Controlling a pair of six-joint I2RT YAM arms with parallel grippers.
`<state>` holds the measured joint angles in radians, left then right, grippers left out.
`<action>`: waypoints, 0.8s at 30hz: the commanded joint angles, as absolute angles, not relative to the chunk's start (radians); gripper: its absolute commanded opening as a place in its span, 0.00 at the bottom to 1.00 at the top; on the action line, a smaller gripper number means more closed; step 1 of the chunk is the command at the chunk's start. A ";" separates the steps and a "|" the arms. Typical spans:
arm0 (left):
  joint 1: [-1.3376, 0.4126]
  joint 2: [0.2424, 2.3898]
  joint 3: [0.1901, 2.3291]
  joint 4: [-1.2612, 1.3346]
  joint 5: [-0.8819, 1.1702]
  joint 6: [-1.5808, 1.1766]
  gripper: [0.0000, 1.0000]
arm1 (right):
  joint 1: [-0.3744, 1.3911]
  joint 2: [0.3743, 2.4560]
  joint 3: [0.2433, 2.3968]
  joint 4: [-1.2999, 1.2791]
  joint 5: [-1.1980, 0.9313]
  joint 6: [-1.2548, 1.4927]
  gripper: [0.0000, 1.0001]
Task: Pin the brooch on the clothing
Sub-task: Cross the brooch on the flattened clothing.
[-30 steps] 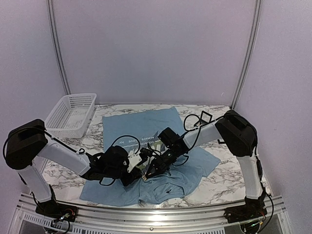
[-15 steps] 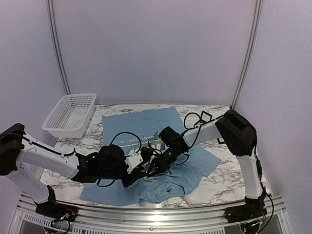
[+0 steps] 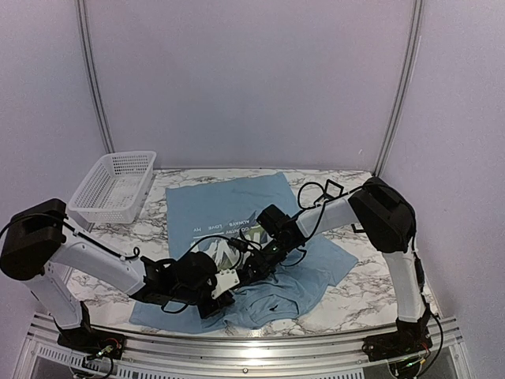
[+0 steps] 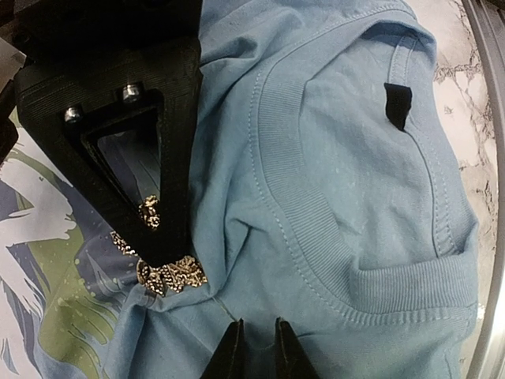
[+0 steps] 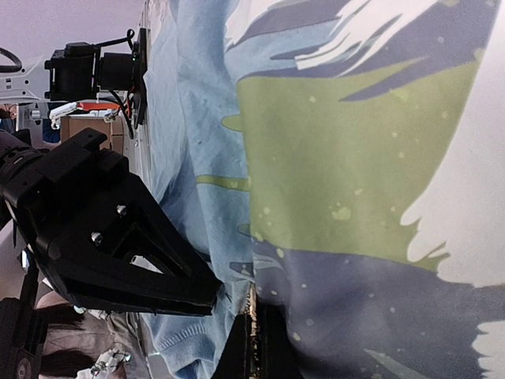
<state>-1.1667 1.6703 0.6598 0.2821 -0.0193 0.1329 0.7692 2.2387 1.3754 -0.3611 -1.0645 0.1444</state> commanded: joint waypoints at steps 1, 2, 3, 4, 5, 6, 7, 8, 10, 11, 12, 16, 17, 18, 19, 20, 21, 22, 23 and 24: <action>-1.182 1.673 0.665 0.173 -0.007 0.118 0.15 | 0.754 2.256 1.378 -0.387 -0.961 0.125 0.00; -1.186 1.686 0.676 0.155 -0.004 0.117 0.15 | 0.755 2.254 1.377 -0.383 -0.964 0.129 0.00; -1.190 1.699 0.684 0.140 0.010 0.115 0.15 | 0.755 2.251 1.377 -0.382 -0.966 0.130 0.00; -1.194 1.709 0.689 0.129 0.028 0.114 0.15 | 0.755 2.249 1.376 -0.382 -0.968 0.132 0.00; -1.197 1.713 0.692 0.115 0.038 0.114 0.15 | 0.755 2.245 1.374 -0.381 -0.971 0.132 0.00; -1.199 1.710 0.689 0.109 0.045 0.112 0.16 | 0.755 2.242 1.371 -0.379 -0.977 0.134 0.00; -1.200 1.703 0.685 0.103 0.051 0.112 0.16 | 0.755 2.240 1.369 -0.381 -0.979 0.132 0.00; -1.200 1.689 0.680 0.100 0.052 0.112 0.17 | 0.755 2.240 1.369 -0.384 -0.980 0.130 0.00; -1.200 1.648 0.666 0.099 0.045 0.117 0.19 | 0.755 2.242 1.369 -0.392 -0.979 0.124 0.00; -1.200 1.625 0.661 0.105 0.035 0.122 0.22 | 0.755 2.245 1.370 -0.394 -0.978 0.122 0.00; -1.200 1.605 0.658 0.107 0.022 0.132 0.24 | 0.754 2.250 1.372 -0.395 -0.976 0.122 0.00; -1.196 1.515 0.674 0.114 -0.056 0.215 0.30 | 0.753 2.259 1.381 -0.397 -0.975 0.119 0.00; -1.192 1.499 0.673 0.123 -0.078 0.242 0.31 | 0.754 2.258 1.382 -0.396 -0.976 0.120 0.00; -1.184 1.485 0.672 0.138 -0.100 0.264 0.32 | 0.755 2.256 1.382 -0.394 -0.976 0.121 0.00; -1.173 1.480 0.671 0.144 -0.110 0.285 0.33 | 0.754 2.255 1.382 -0.392 -0.977 0.123 0.00; -1.154 1.482 0.672 0.149 -0.114 0.305 0.34 | 0.754 2.254 1.382 -0.387 -0.978 0.126 0.00; -1.139 1.491 0.672 0.155 -0.116 0.320 0.36 | 0.754 2.253 1.381 -0.383 -0.979 0.129 0.00; -1.123 1.503 0.671 0.160 -0.110 0.332 0.39 | 0.754 2.253 1.379 -0.380 -0.980 0.132 0.00; -1.100 1.520 0.673 0.158 -0.077 0.343 0.42 | 0.754 2.251 1.379 -0.377 -0.982 0.133 0.00; -1.075 1.539 0.677 0.155 -0.034 0.348 0.46 | 0.754 2.249 1.379 -0.374 -0.983 0.133 0.00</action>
<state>-1.1477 1.4956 0.6704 0.1596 -0.0715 0.2718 0.7692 2.2387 1.3758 -0.3611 -1.0649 0.1410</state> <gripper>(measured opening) 0.400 0.001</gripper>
